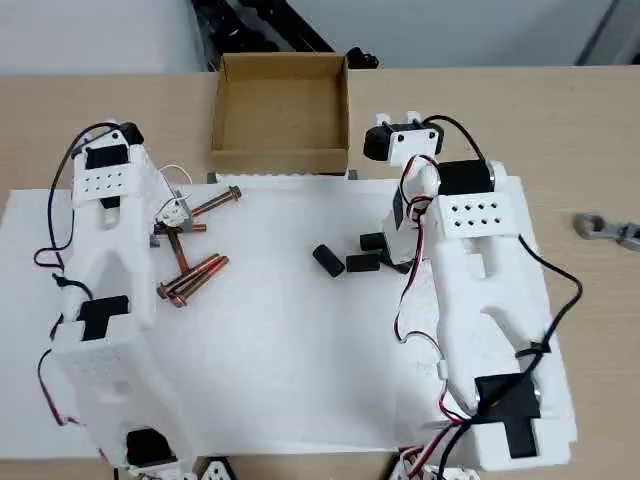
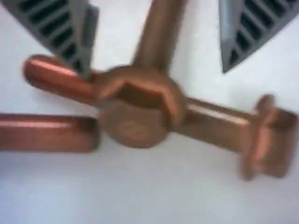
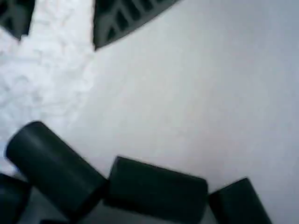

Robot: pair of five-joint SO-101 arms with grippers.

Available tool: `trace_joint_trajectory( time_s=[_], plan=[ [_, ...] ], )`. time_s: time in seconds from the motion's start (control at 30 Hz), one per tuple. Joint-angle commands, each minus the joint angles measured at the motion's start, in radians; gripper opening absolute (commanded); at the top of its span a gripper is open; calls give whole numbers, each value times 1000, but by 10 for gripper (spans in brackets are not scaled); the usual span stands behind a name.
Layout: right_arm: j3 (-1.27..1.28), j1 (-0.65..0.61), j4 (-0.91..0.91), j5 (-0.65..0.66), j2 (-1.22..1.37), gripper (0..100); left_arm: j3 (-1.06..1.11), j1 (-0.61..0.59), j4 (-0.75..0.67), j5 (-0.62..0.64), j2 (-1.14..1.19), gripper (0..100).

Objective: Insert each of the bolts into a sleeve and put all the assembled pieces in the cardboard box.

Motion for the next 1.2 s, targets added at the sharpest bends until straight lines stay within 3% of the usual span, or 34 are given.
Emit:
trace_joint_trajectory(
  time_s=[0.0,0.13,0.73,0.93,1.17],
  plan=[
    [-48,-4,-16,8,-4,91,36,0,-41,6,-3,91],
    [-48,-4,-16,8,-4,91,45,3,-41,6,-3,2],
    [-48,-4,-16,8,-5,90,30,6,-23,-5,-14,6],
    [-49,-5,-16,8,-10,90,-101,18,54,-147,-14,6],
    [-164,-42,41,-43,-2,89,-417,60,278,-310,-14,6]
  ],
)
